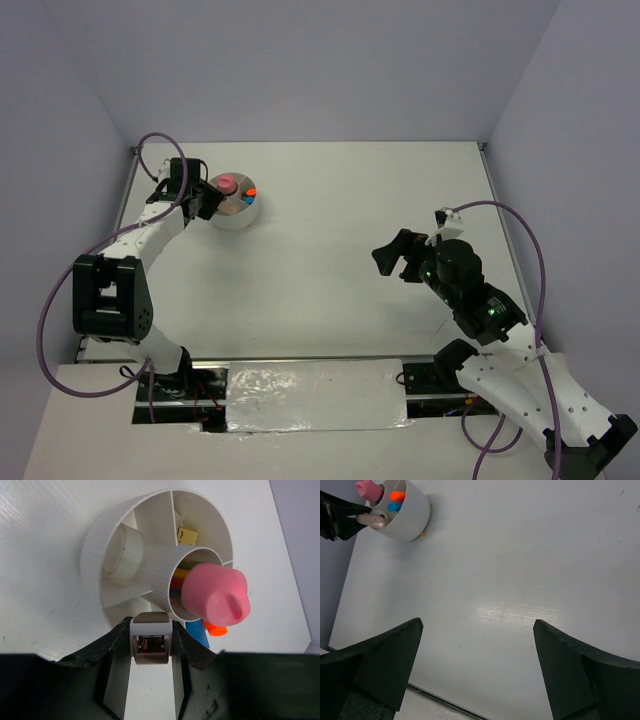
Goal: Sort the stationery into containers
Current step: Place the stapler in the storage box.
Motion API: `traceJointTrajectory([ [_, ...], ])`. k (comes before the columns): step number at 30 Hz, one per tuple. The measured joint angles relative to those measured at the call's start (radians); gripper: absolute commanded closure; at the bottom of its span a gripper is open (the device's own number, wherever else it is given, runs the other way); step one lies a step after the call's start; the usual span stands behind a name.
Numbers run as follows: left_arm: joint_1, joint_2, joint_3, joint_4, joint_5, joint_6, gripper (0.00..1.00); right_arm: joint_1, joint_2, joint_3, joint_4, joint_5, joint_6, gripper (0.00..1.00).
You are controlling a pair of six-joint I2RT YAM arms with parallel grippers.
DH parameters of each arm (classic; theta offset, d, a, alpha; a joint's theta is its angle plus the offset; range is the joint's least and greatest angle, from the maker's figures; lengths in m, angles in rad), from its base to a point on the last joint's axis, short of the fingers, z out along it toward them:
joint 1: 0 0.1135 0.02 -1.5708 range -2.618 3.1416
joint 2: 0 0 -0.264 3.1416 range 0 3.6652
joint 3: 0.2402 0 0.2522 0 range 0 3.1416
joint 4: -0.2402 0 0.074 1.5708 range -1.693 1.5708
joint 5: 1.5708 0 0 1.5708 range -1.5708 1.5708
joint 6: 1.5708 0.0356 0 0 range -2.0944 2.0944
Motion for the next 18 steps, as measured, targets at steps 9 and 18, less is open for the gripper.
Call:
traceJointTrajectory([
  [9, 0.000, 0.000, 0.000, 0.002, 0.000, -0.003, 1.00, 0.000, 0.015, 0.000, 0.001, -0.001, -0.003, 0.00],
  [18, 0.000, -0.044, -0.035, 0.026, 0.001, -0.047, 1.00, 0.000, 0.024, 0.000, 0.003, -0.008, -0.005, 0.00],
])
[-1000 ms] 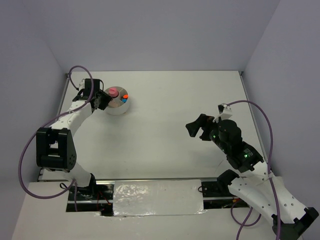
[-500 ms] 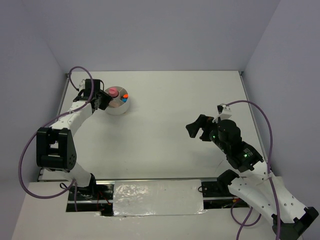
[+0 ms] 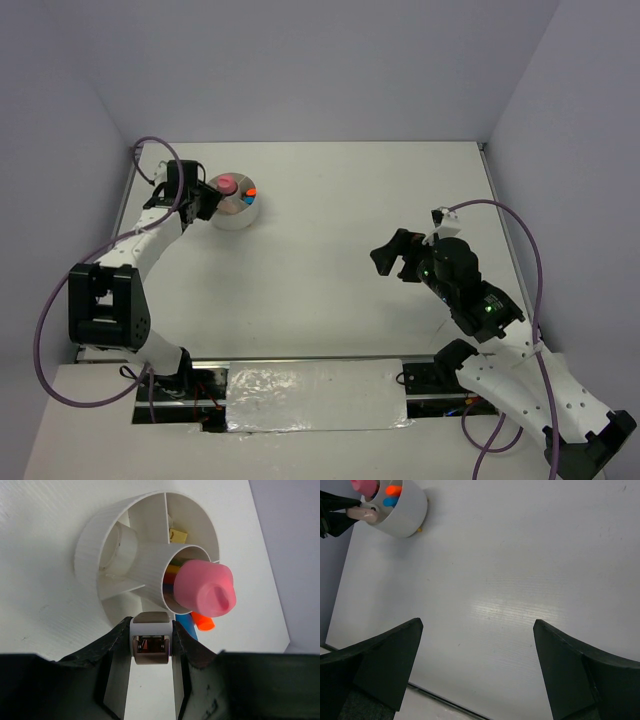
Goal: Sort the stationery into containers
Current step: Place the stapler in the storage box.
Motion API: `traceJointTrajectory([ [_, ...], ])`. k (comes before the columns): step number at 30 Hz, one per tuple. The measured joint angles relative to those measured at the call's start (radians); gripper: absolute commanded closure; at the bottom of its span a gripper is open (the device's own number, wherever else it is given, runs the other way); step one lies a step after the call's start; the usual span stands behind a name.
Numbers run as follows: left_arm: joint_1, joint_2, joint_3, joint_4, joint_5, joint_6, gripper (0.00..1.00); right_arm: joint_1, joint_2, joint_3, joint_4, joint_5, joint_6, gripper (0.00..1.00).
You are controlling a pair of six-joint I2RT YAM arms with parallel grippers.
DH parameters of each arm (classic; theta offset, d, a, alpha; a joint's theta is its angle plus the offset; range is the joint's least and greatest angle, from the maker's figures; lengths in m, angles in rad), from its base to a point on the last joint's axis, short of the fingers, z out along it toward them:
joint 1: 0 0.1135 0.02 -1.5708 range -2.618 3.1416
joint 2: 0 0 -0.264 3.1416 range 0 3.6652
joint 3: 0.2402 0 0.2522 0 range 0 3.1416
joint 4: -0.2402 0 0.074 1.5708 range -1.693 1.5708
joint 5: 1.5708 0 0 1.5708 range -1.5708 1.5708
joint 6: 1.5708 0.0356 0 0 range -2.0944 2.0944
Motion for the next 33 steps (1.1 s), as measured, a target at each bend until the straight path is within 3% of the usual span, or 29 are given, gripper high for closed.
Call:
traceJointTrajectory([
  [33, -0.043, -0.040, -0.123, 0.093, -0.097, -0.253, 1.00, 0.000, 0.015, 0.000, 0.004, -0.069, -0.045, 0.00],
])
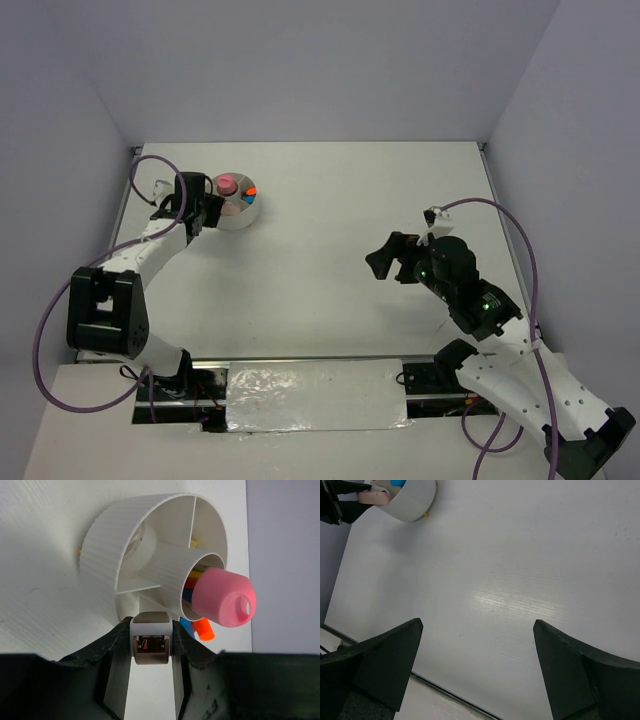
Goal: Sort the stationery into containers
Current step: Place the stapler in the storage box.
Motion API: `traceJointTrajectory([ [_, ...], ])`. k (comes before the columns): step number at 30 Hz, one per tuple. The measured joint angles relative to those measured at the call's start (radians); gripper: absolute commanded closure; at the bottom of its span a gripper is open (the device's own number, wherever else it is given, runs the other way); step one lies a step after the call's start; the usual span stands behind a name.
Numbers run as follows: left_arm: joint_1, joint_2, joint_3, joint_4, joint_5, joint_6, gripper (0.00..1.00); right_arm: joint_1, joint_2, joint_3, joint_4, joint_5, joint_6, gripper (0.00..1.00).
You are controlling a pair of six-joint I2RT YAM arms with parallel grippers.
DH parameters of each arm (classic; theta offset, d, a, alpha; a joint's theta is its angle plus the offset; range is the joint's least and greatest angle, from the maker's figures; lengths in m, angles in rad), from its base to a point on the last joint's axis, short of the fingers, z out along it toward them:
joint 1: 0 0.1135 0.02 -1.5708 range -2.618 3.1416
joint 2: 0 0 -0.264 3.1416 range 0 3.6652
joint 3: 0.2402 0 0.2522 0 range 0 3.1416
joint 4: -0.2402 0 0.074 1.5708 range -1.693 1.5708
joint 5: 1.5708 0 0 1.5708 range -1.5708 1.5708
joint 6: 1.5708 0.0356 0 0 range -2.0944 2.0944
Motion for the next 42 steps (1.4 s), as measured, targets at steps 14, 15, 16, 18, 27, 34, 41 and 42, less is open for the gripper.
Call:
traceJointTrajectory([
  [14, -0.012, -0.058, -0.015, -0.011, -0.068, -0.067, 1.00, 0.000, 0.028, 0.000, 0.037, -0.065, -0.014, 0.00],
  [15, -0.012, -0.058, -0.019, -0.008, -0.071, -0.071, 1.00, 0.000, 0.030, 0.000, 0.039, -0.069, -0.015, 0.00],
  [16, -0.012, -0.058, -0.026, -0.006, -0.073, -0.077, 1.00, 0.000, 0.032, 0.000, 0.042, -0.075, -0.016, 0.00],
  [18, -0.012, -0.058, -0.041, -0.008, -0.076, -0.091, 1.00, 0.000, 0.036, 0.000, 0.045, -0.084, -0.019, 0.00],
  [27, -0.024, -0.058, -0.045, -0.011, -0.106, -0.139, 1.00, 0.000, 0.038, -0.001, 0.048, -0.114, -0.030, 0.00],
  [34, -0.028, -0.052, -0.045, -0.012, -0.124, -0.167, 1.00, 0.000, 0.037, -0.014, 0.048, -0.129, -0.039, 0.00],
  [41, -0.030, -0.029, -0.044, -0.017, -0.142, -0.183, 0.86, 0.000, 0.029, -0.016, 0.048, -0.134, -0.043, 0.00],
  [42, -0.030, -0.028, -0.044, -0.018, -0.144, -0.191, 0.84, 0.000, 0.028, -0.016, 0.048, -0.134, -0.042, 0.00],
])
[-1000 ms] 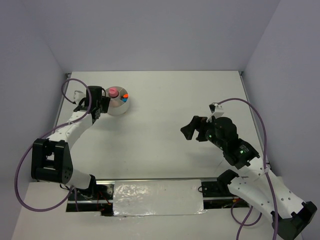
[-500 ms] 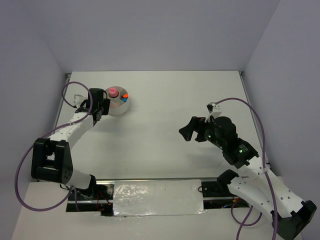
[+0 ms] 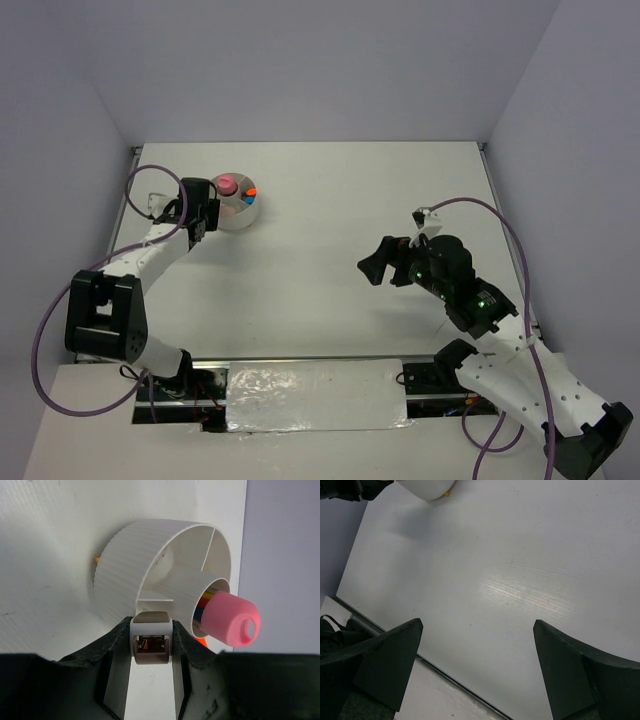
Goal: Sort the stationery into containers
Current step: Place the stapler in the storage box, then reset both arms
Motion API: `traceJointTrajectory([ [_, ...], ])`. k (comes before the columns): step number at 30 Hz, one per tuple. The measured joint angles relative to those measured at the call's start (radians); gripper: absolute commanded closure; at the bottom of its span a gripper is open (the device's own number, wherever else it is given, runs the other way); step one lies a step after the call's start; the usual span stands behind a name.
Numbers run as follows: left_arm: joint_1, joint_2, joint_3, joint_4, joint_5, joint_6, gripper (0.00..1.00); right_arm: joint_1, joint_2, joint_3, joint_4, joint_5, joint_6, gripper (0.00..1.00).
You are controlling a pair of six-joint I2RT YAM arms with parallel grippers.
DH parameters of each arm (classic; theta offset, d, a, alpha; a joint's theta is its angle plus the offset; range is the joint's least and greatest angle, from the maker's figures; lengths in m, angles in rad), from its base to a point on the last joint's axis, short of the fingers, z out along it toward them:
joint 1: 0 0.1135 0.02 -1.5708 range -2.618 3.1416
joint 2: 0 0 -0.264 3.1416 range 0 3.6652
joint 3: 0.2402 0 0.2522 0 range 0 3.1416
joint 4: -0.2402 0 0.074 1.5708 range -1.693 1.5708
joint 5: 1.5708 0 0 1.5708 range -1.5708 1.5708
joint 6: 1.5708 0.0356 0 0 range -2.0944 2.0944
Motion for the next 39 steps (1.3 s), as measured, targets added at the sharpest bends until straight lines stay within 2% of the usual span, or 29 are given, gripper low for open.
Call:
traceJointTrajectory([
  [4, 0.000, 0.006, 0.002, 0.002, -0.001, -0.006, 0.68, 0.000, -0.005, -0.015, 0.000, -0.003, 0.000, 0.00],
  [5, 0.000, 0.006, 0.002, 0.002, -0.002, -0.007, 0.54, 0.000, -0.004, -0.016, -0.001, -0.004, 0.000, 0.00],
  [6, 0.000, 0.006, 0.002, 0.001, -0.003, -0.007, 0.48, 0.000, -0.004, -0.017, 0.000, -0.005, 0.000, 0.00],
  [9, -0.001, 0.007, 0.005, -0.013, -0.004, -0.010, 0.45, 0.000, -0.004, -0.017, 0.000, -0.008, -0.001, 0.00],
  [12, -0.002, 0.013, 0.017, -0.021, -0.004, -0.008, 0.35, 0.000, -0.002, -0.017, 0.001, -0.014, -0.001, 0.00],
  [14, -0.002, 0.013, 0.021, -0.023, -0.004, -0.010, 0.32, 0.000, 0.001, -0.017, 0.003, -0.019, 0.000, 0.00],
  [21, -0.002, 0.008, 0.035, -0.027, -0.003, -0.005, 0.26, 0.000, 0.018, -0.024, 0.015, -0.026, 0.000, 0.00],
  [24, -0.002, -0.016, 0.035, -0.027, 0.006, 0.007, 0.14, 0.000, 0.031, -0.030, 0.019, -0.027, 0.000, 0.00],
  [25, -0.002, -0.029, 0.037, -0.029, 0.011, 0.024, 0.04, 0.000, 0.037, -0.030, 0.022, -0.026, 0.000, 0.00],
  [26, -0.002, -0.045, 0.043, -0.040, 0.015, 0.051, 0.01, 0.000, 0.043, -0.029, 0.023, -0.025, 0.000, 0.00],
  [28, -0.002, -0.071, 0.092, -0.085, 0.024, 0.119, 0.01, 0.000, 0.060, -0.019, 0.019, -0.016, -0.006, 0.00],
  [31, -0.002, -0.080, 0.219, -0.162, 0.036, 0.304, 0.01, 0.000, 0.106, 0.063, -0.040, 0.032, -0.020, 0.00],
  [35, -0.002, -0.090, 0.391, -0.275, 0.031, 0.608, 0.01, 0.000, 0.157, 0.261, -0.138, 0.127, -0.043, 0.00],
  [39, -0.002, -0.208, 0.378, -0.371, -0.008, 0.861, 0.01, 0.000, 0.181, 0.499, -0.237, 0.242, -0.083, 0.00],
])
